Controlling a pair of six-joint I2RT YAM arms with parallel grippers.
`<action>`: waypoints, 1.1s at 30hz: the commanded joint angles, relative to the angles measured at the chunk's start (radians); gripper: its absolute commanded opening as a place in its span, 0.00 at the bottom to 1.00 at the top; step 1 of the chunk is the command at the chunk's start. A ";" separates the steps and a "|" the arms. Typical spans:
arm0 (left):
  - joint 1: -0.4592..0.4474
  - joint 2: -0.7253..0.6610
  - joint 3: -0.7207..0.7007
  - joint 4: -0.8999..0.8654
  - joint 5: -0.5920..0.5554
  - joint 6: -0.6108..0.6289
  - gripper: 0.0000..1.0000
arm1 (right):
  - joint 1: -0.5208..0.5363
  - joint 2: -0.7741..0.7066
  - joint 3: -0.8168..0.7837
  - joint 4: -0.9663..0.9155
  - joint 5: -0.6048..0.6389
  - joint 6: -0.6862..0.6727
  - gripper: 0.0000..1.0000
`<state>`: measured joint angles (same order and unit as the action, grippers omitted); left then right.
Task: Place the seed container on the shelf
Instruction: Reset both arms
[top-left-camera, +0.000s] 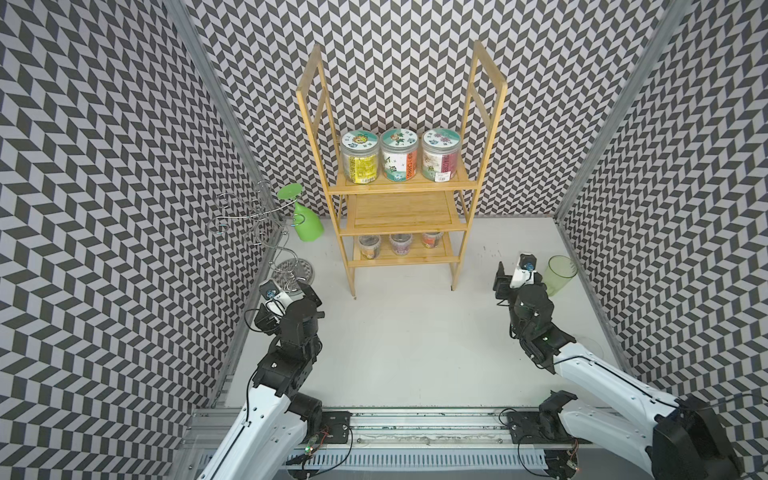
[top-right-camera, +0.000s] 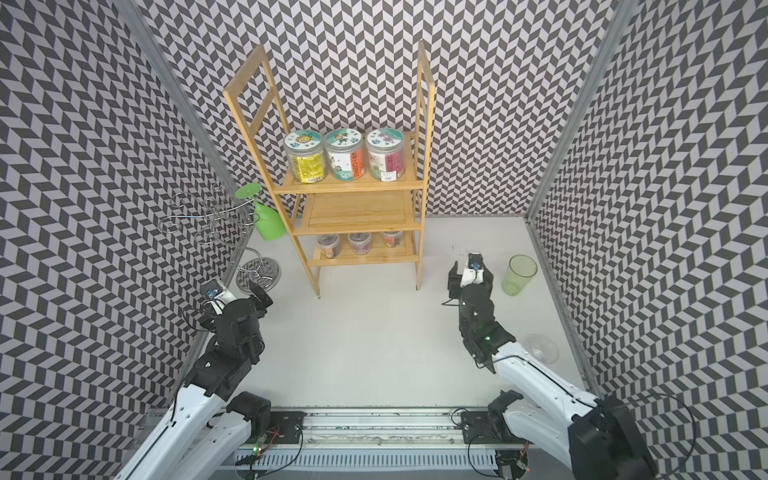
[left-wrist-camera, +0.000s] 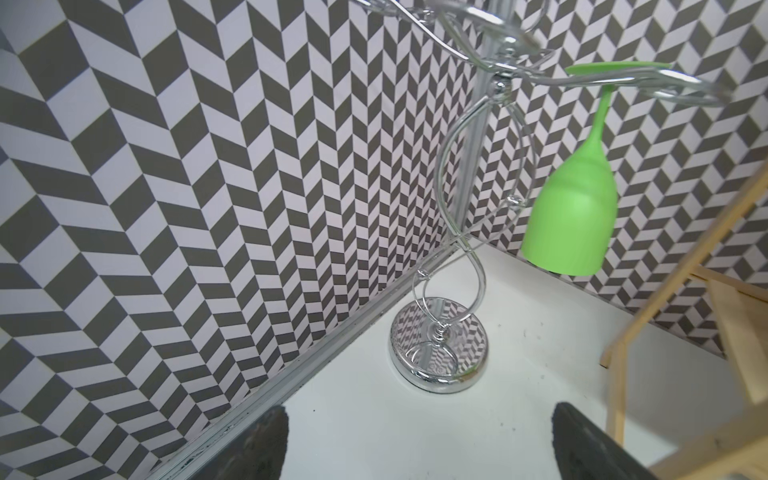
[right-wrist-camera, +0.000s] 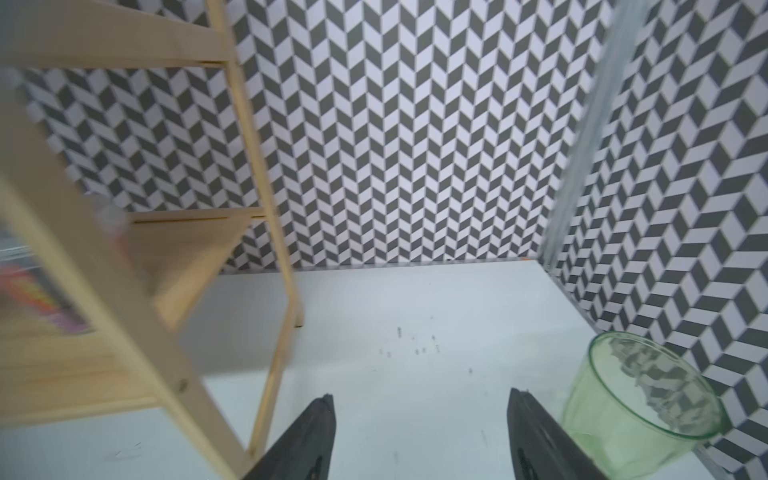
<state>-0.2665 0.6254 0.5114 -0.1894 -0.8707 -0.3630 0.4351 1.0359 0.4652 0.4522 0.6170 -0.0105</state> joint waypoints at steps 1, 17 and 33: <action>0.076 0.063 -0.038 0.216 0.157 0.055 1.00 | -0.089 0.025 -0.019 0.124 -0.020 -0.025 0.71; 0.263 0.197 -0.405 0.935 0.420 0.206 0.99 | -0.282 0.429 -0.218 0.762 -0.231 0.001 0.79; 0.265 0.753 -0.386 1.485 0.588 0.231 0.99 | -0.346 0.501 -0.205 0.786 -0.324 0.038 0.99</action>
<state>0.0006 1.3239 0.1040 1.1305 -0.3286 -0.1646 0.0956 1.5421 0.2497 1.1976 0.3126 0.0189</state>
